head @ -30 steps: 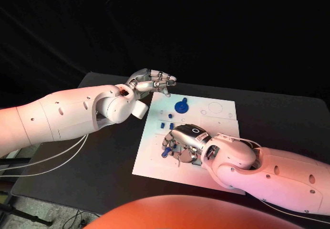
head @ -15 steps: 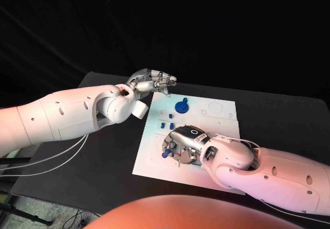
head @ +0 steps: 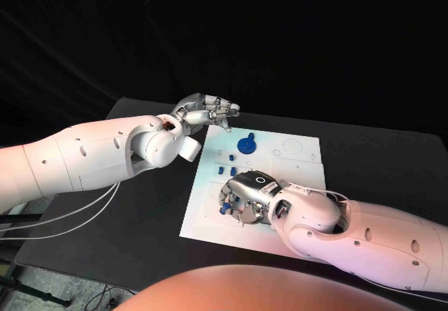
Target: Assemble the parts on the task board
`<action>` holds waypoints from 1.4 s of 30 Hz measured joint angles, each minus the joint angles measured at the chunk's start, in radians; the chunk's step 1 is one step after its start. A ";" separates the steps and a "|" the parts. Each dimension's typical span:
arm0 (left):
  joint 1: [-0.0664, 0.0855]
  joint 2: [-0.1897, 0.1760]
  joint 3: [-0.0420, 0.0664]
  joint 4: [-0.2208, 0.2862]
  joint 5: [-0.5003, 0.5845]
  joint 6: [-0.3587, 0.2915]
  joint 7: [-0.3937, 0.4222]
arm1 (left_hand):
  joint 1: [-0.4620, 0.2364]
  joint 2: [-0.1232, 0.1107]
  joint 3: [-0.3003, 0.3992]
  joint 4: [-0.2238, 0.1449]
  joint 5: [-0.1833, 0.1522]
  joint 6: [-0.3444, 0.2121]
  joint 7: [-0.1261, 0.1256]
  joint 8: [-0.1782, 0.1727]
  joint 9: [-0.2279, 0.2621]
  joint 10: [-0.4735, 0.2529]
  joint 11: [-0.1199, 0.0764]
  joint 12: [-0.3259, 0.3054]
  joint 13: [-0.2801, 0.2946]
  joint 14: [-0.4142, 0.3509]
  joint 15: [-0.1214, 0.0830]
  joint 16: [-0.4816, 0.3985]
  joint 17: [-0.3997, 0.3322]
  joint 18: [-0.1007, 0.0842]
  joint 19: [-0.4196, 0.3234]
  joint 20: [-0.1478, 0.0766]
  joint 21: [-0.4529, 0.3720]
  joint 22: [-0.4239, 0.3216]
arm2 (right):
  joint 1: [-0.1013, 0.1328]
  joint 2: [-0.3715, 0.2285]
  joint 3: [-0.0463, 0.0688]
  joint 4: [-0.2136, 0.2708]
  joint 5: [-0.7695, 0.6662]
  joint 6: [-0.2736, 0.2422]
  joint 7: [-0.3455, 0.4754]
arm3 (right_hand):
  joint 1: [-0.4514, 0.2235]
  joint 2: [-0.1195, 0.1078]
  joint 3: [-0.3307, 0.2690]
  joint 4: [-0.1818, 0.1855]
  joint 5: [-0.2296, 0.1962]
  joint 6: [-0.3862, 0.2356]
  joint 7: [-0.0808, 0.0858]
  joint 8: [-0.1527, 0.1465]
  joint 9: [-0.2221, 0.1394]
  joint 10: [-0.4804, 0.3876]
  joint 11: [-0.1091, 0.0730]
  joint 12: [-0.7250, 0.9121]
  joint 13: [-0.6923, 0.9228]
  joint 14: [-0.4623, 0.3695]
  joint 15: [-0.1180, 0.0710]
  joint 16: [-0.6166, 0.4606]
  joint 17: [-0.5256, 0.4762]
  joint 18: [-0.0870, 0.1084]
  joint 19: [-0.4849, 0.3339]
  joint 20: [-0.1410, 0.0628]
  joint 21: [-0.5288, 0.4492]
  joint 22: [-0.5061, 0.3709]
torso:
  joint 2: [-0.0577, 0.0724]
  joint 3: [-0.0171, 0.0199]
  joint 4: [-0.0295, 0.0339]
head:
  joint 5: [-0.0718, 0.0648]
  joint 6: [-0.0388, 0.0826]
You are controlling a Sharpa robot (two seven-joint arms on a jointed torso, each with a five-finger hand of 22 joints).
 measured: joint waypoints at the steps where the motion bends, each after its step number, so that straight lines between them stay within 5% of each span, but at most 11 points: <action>1: 0.000 0.000 0.000 0.000 0.000 0.000 0.000 | 0.000 0.000 0.000 0.000 0.000 0.000 0.000 0.000 0.000 0.000 0.000 0.000 0.000 0.000 0.000 0.000 0.000 0.000 0.000 0.000 0.000 0.000 | 0.000 0.001 0.000 0.000 -0.001 0.000 -0.001 | -0.012 -0.012 -0.008 0.006 0.007 -0.014 0.003 -0.010 0.018 0.000 0.000 0.000 -0.001 0.000 0.000 0.000 0.000 0.000 -0.002 0.002 -0.001 0.000 | 0.000 0.0001 0.0000 | 0.000 0.000; 5: 0.000 0.001 0.000 0.000 0.000 0.000 0.000 | 0.000 0.000 0.000 0.000 0.000 0.000 0.000 0.000 0.000 0.000 0.000 0.000 0.000 0.000 0.000 0.000 0.000 0.000 0.000 0.000 0.000 0.000 | -0.002 0.008 -0.002 -0.002 -0.001 0.000 -0.002 | -0.052 -0.050 -0.037 0.020 0.013 -0.073 0.005 -0.054 0.007 -0.024 0.010 -0.006 -0.005 -0.001 0.007 0.000 -0.002 0.000 -0.005 0.005 -0.012 0.000 | 0.000 -0.0003 -0.0001 | 0.001 0.000; 9: 0.000 0.002 0.000 0.000 0.000 0.001 -0.001 | 0.000 0.000 0.000 0.000 0.000 0.000 0.000 0.000 0.000 0.000 0.000 0.000 0.000 0.000 0.000 0.000 0.000 0.000 0.000 0.000 0.000 0.000 | -0.002 0.010 -0.003 -0.003 -0.001 0.000 -0.002 | -0.053 -0.063 -0.055 0.021 0.013 -0.103 0.004 -0.071 -0.001 -0.029 0.007 -0.006 -0.004 -0.001 0.007 0.000 -0.002 0.000 -0.005 0.005 -0.012 0.000 | 0.000 -0.0004 -0.0001 | 0.000 0.000; 18: 0.000 0.002 0.000 -0.001 0.000 0.002 -0.001 | 0.000 0.000 0.000 0.000 0.000 0.000 0.000 0.000 0.000 0.000 0.000 0.000 0.000 0.000 0.000 -0.003 0.000 0.000 0.000 0.000 0.000 0.000 | -0.003 -0.006 -0.003 0.005 -0.004 -0.025 -0.006 | -0.050 -0.066 -0.104 0.014 0.034 -0.135 0.010 -0.091 -0.010 -0.069 0.011 -0.006 -0.004 -0.001 0.007 0.000 -0.015 0.000 -0.009 0.009 -0.039 0.000 | -0.001 0.0001 -0.0002 | -0.001 0.000; 27: -0.001 0.001 0.000 -0.003 0.000 0.004 -0.002 | 0.000 0.000 -0.002 -0.002 0.000 0.000 0.000 0.000 0.000 -0.004 -0.004 0.000 0.000 0.000 0.000 -0.004 -0.001 0.000 0.000 0.000 0.000 0.000 | 0.011 -0.126 0.002 0.100 -0.007 -0.131 -0.007 | -0.040 -0.067 -0.155 0.016 0.063 -0.116 0.006 -0.094 -0.010 -0.059 0.011 0.034 0.008 -0.001 0.007 0.000 -0.019 0.000 -0.009 0.009 -0.042 0.000 | -0.002 0.0013 -0.0011 | -0.006 0.000; 34: -0.005 -0.002 0.000 -0.004 -0.001 0.006 -0.002 | 0.000 0.000 -0.003 -0.003 0.000 0.000 0.000 0.000 0.000 -0.004 -0.004 0.000 0.000 0.000 0.000 -0.004 -0.001 0.000 0.000 0.000 0.000 -0.001 | 0.075 -0.293 0.009 0.174 0.130 -0.189 -0.001 | -0.033 -0.065 -0.201 0.045 0.075 -0.071 0.005 -0.063 -0.003 0.039 -0.007 0.152 0.083 -0.002 0.004 0.018 0.030 0.000 0.010 -0.002 0.006 0.000 | -0.003 0.0014 -0.0036 | -0.024 0.000; 37: -0.006 -0.004 0.000 -0.005 -0.001 0.007 -0.002 | 0.000 0.000 -0.003 -0.003 0.000 0.000 0.000 0.000 0.000 -0.004 -0.004 0.000 0.000 0.000 0.000 -0.004 -0.001 0.000 0.000 0.000 0.000 -0.001 | 0.092 -0.363 0.009 0.188 0.212 -0.190 -0.008 | -0.072 -0.067 -0.295 0.082 0.091 -0.073 -0.017 -0.023 0.017 0.070 -0.029 0.312 0.213 -0.001 -0.017 0.031 0.055 0.000 0.025 -0.018 0.047 0.000 | -0.004 0.0010 -0.0062 | -0.038 0.000; 39: -0.008 -0.005 -0.001 -0.005 -0.001 0.008 -0.002 | 0.000 0.000 -0.003 -0.003 0.000 0.000 0.000 0.000 0.000 -0.004 -0.004 0.000 0.000 0.000 0.000 -0.004 -0.001 0.000 0.000 0.000 0.000 -0.001 | 0.098 -0.412 0.008 0.191 0.268 -0.187 -0.019 | -0.059 -0.036 -0.418 0.137 0.096 -0.100 -0.027 0.041 0.051 0.041 -0.037 0.665 0.652 -0.001 -0.023 0.058 0.113 -0.009 0.042 -0.025 0.094 0.000 | -0.005 0.0007 -0.0095 | -0.052 0.000; 42: -0.009 -0.006 -0.001 -0.005 -0.001 0.009 -0.002 | 0.000 0.000 -0.003 -0.003 0.000 0.000 0.000 0.000 0.000 -0.004 -0.004 0.000 0.000 0.000 0.000 -0.004 -0.001 0.000 0.000 0.000 0.000 -0.001 | 0.100 -0.465 0.005 0.195 0.323 -0.181 -0.034 | -0.074 0.024 -0.574 0.156 0.096 -0.133 -0.027 0.116 0.085 0.097 -0.033 1.169 1.121 -0.002 -0.024 0.096 0.158 -0.011 0.058 -0.020 0.146 0.000 | -0.008 0.0003 -0.0138 | -0.078 0.000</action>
